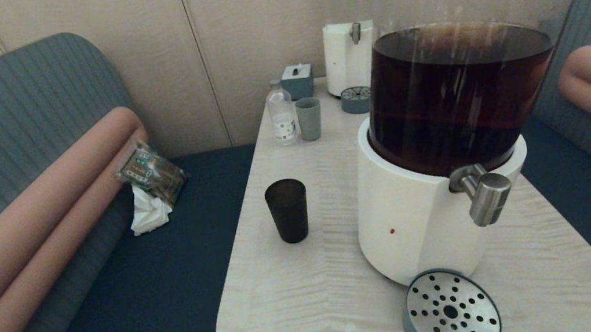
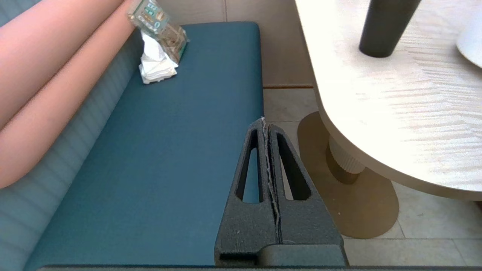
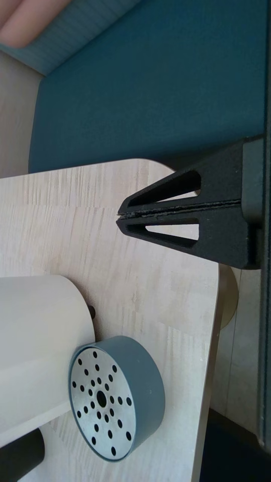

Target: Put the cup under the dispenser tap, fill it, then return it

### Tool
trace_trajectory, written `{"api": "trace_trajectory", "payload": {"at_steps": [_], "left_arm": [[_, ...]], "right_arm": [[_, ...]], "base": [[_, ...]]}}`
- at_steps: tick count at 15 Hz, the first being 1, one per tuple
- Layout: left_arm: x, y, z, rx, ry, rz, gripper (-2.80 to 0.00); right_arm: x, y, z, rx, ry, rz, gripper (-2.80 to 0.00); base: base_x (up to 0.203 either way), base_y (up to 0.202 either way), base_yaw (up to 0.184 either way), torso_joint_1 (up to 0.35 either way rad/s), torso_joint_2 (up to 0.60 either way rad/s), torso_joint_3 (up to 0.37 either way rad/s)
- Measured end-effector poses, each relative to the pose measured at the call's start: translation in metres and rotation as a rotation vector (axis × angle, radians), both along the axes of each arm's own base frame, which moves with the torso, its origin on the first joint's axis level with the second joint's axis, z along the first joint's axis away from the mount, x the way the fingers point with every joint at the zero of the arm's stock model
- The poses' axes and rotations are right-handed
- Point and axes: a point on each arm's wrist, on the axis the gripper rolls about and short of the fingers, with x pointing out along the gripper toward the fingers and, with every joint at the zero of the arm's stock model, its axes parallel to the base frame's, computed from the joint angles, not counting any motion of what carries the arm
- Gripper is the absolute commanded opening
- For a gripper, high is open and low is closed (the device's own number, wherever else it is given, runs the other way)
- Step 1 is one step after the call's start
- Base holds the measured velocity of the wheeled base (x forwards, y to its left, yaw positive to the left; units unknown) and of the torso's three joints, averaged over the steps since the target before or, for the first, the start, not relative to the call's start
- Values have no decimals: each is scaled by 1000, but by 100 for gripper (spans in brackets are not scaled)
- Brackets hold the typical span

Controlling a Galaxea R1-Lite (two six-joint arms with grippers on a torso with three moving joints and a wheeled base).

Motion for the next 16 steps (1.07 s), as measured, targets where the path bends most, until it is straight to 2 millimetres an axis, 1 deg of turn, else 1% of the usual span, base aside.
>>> {"api": "trace_trajectory", "payload": {"at_steps": [16], "left_arm": [[0, 0, 0, 0, 0, -1, -280]], "right_arm": [[0, 0, 0, 4, -1, -1, -280]], "base": [[0, 0, 0, 0, 0, 0]]}}
